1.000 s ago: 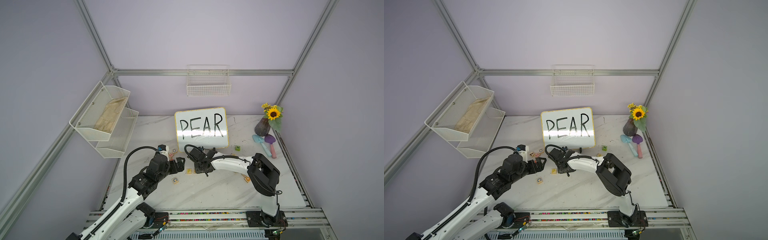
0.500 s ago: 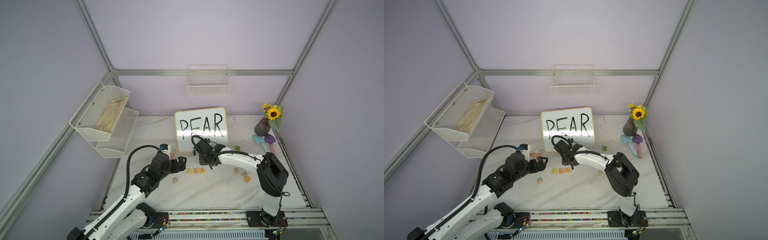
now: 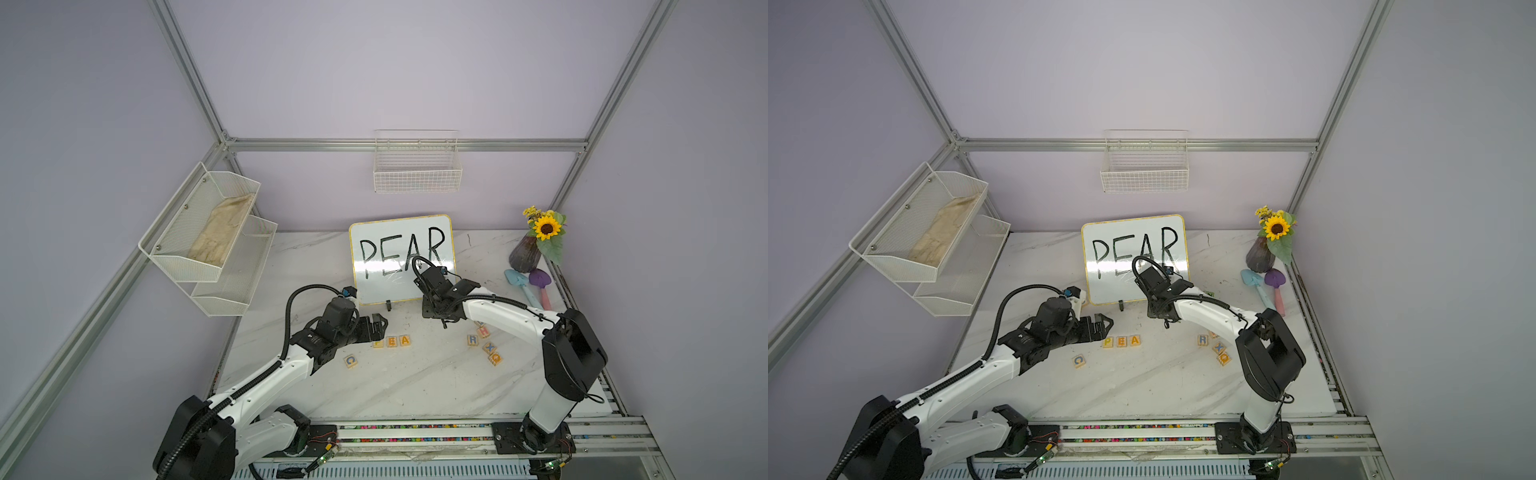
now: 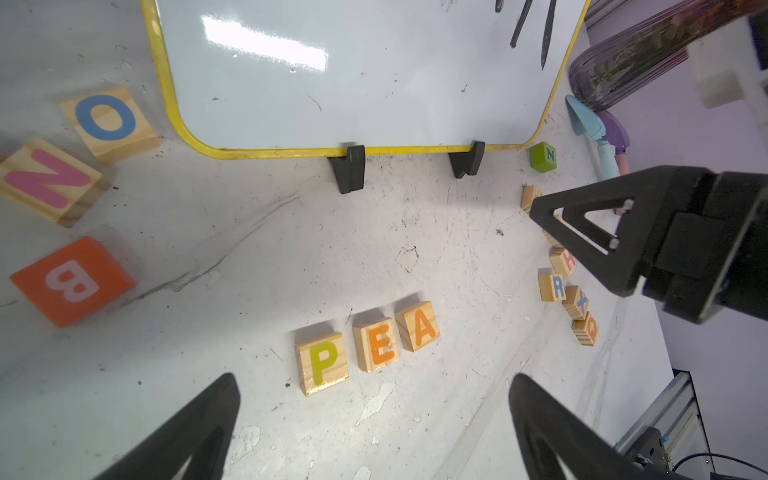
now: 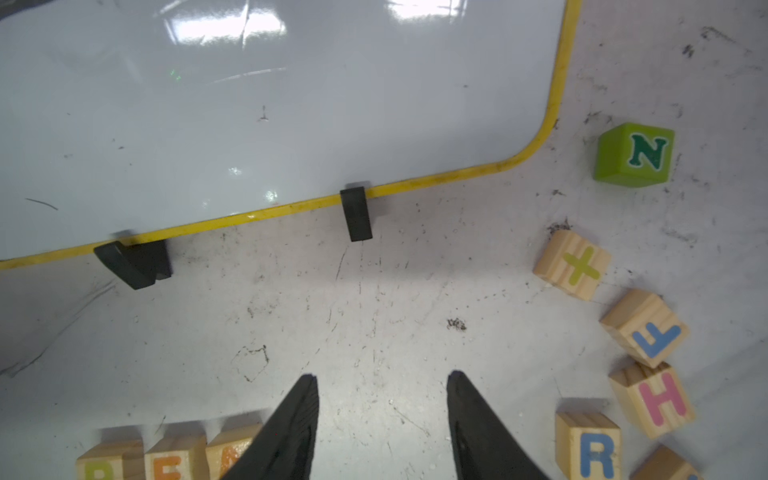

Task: Spell the uppercase word “pear” with letter blocks
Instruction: Pick up the letter block from the center of the board.

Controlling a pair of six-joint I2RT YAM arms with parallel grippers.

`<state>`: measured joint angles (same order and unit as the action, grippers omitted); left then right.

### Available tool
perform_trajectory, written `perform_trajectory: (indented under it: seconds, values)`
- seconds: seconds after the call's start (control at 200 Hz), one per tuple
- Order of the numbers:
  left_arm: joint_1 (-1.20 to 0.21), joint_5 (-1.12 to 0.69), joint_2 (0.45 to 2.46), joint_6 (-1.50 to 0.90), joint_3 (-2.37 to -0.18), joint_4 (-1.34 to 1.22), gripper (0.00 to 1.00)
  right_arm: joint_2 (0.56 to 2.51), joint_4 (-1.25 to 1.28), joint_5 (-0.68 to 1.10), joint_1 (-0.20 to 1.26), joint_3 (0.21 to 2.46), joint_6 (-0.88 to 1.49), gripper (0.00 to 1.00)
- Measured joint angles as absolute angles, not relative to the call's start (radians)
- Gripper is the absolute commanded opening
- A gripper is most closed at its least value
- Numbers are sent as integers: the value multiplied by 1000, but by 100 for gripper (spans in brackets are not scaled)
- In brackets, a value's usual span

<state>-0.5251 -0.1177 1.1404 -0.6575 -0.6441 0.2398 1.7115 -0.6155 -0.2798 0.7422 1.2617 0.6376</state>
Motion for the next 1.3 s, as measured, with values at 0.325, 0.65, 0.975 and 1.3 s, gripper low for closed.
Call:
perform_trajectory:
  seconds: [0.325, 0.65, 0.975, 1.3]
  values:
    - [-594, -143, 1247, -615, -767, 194, 100, 1580, -620, -279, 644, 1146, 576, 54]
    - [-735, -145, 1364, -537, -866, 184, 100, 1441, -624, -239, 562, 1008, 515, 55]
    - [-795, -130, 1414, -538, -879, 156, 100, 1389, -616, -150, 530, 891, 484, 55]
    - [-799, -116, 1414, -538, -879, 144, 100, 1367, -582, -95, 508, 797, 488, 54]
